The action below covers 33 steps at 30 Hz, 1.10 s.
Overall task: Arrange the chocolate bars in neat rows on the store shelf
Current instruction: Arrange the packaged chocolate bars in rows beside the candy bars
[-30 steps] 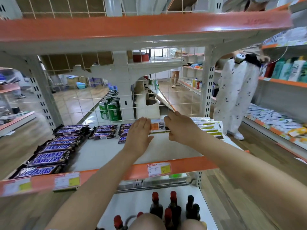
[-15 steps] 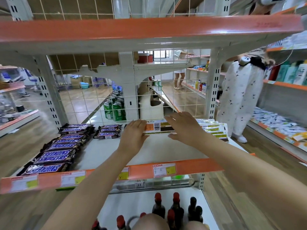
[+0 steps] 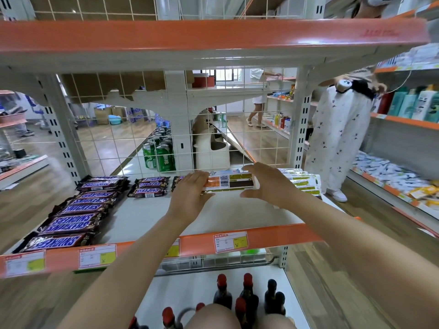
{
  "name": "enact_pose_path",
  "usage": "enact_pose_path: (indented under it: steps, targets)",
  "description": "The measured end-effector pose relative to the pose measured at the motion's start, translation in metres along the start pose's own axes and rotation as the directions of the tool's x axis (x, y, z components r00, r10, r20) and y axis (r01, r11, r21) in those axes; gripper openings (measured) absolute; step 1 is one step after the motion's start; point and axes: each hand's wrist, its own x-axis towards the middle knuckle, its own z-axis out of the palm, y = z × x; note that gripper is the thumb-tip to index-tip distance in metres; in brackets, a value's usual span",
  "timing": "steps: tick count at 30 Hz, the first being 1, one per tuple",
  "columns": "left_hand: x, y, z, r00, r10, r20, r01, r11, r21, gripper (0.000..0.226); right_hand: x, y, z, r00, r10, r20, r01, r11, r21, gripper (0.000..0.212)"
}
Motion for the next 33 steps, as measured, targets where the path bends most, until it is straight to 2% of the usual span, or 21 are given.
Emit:
enact_pose_path:
  steps: [2, 4, 7, 10, 16, 19, 21, 23, 24, 25, 26, 27, 28, 29, 30, 31, 33]
  targets:
    - [0.0, -0.001, 0.0, 1.0, 0.006, -0.012, -0.006, 1.0, -0.004, 0.05, 0.001, -0.001, -0.003, 0.989, 0.144, 0.02, -0.142, 0.93, 0.34, 0.066]
    - [0.0, -0.002, 0.001, 1.0, 0.013, -0.015, -0.013, 1.0, 0.004, 0.05, 0.006, -0.001, -0.005, 0.959, 0.278, 0.055, -0.27, 0.838, 0.474, 0.056]
    - [-0.001, -0.004, 0.002, 1.0, 0.03, 0.0, -0.03, 0.999, 0.025, 0.049, 0.01, 0.003, -0.006, 0.928, 0.332, 0.168, -0.369, 0.765, 0.529, 0.042]
    - [-0.002, -0.003, 0.003, 0.999, 0.033, 0.002, -0.033, 0.999, 0.03, 0.049, 0.01, 0.005, -0.004, 0.911, 0.32, 0.262, -0.413, 0.678, 0.608, 0.015]
    - [-0.006, -0.002, 0.005, 0.999, -0.017, 0.032, 0.016, 0.999, 0.031, 0.052, 0.01, 0.004, 0.001, 0.934, 0.281, 0.222, -0.358, 0.759, 0.544, 0.024]
    - [-0.008, 0.0, 0.005, 0.993, -0.097, 0.061, 0.097, 0.995, 0.004, 0.059, 0.008, 0.001, 0.005, 0.972, 0.232, 0.044, -0.227, 0.871, 0.435, 0.018]
    - [-0.009, -0.001, 0.004, 0.984, -0.163, 0.072, 0.165, 0.986, -0.022, 0.058, 0.004, -0.001, 0.006, 0.98, 0.171, -0.104, -0.137, 0.951, 0.278, 0.01]
    - [-0.01, -0.004, 0.005, 0.969, -0.241, 0.062, 0.245, 0.966, -0.078, 0.051, -0.002, -0.002, 0.007, 0.957, -0.008, -0.289, -0.007, 0.999, -0.049, 0.009]
    - [-0.009, -0.005, 0.004, 0.956, -0.287, 0.054, 0.292, 0.949, -0.122, 0.046, -0.003, -0.001, 0.009, 0.916, -0.163, -0.368, 0.065, 0.963, -0.263, 0.011]
    - [-0.008, -0.006, 0.004, 0.938, -0.341, 0.063, 0.347, 0.919, -0.19, 0.041, -0.004, 0.001, 0.011, 0.84, -0.334, -0.427, 0.128, 0.888, -0.441, 0.016]
    - [-0.007, -0.005, 0.004, 0.914, -0.399, 0.081, 0.404, 0.867, -0.291, 0.034, -0.007, 0.004, 0.013, 0.754, -0.489, -0.439, 0.188, 0.8, -0.57, 0.018]
    - [-0.005, -0.003, 0.002, 0.869, -0.479, 0.122, 0.481, 0.763, -0.433, 0.024, -0.008, 0.007, 0.015, 0.677, -0.601, -0.426, 0.234, 0.724, -0.649, 0.018]
    - [-0.003, 0.0, -0.002, 0.805, -0.558, 0.202, 0.553, 0.581, -0.598, 0.016, -0.01, 0.01, 0.016, 0.612, -0.676, -0.41, 0.266, 0.665, -0.698, 0.018]
    - [0.001, 0.004, -0.006, 0.722, -0.616, 0.316, 0.608, 0.346, -0.715, 0.016, -0.01, 0.012, 0.016, 0.562, -0.725, -0.398, 0.291, 0.624, -0.725, 0.019]
    - [0.003, 0.005, -0.009, 0.646, -0.624, 0.44, 0.644, 0.136, -0.753, 0.023, -0.012, 0.013, 0.016, 0.532, -0.752, -0.389, 0.308, 0.6, -0.738, 0.02]
    - [0.004, 0.005, -0.01, 0.6, -0.589, 0.542, 0.67, -0.001, -0.743, 0.028, -0.012, 0.013, 0.016, 0.512, -0.773, -0.376, 0.322, 0.578, -0.75, 0.021]
    - [0.003, 0.005, -0.012, 0.586, -0.507, 0.632, 0.686, -0.106, -0.72, 0.027, -0.011, 0.012, 0.015, 0.489, -0.797, -0.354, 0.347, 0.551, -0.759, 0.02]
